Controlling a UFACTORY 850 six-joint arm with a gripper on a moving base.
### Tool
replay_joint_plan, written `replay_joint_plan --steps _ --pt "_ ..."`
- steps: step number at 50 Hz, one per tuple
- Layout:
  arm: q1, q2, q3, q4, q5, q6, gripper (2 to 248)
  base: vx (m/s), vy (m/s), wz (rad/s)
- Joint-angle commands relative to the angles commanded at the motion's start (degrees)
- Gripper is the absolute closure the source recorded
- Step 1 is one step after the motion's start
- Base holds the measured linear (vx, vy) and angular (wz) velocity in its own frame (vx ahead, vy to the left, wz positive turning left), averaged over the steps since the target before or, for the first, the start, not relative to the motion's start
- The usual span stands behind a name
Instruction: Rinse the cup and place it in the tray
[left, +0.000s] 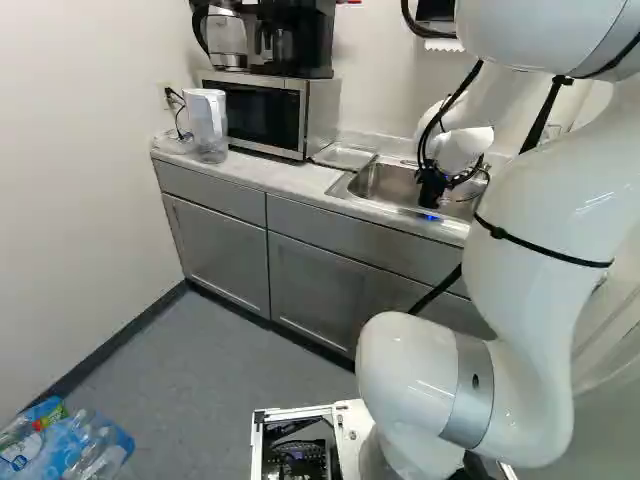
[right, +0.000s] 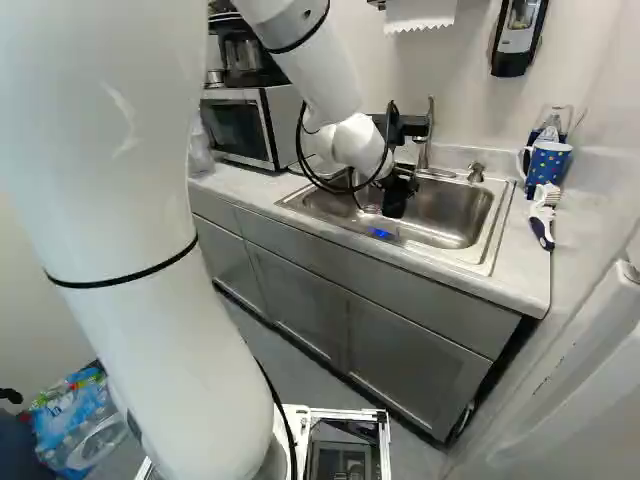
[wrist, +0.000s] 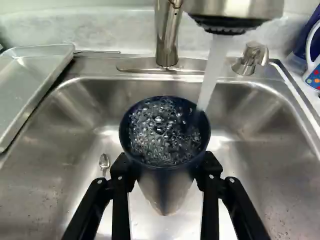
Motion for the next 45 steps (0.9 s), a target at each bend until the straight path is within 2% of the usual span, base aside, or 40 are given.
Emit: replay_joint_plan --steps 22,45 --pt "3.8 4.4 1.7 0.0 0.0 0.0 124 0.0 0.0 0.0" --pt "7.6 5.3 -0.4 0.0 0.0 0.0 124 0.0 0.0 0.0"
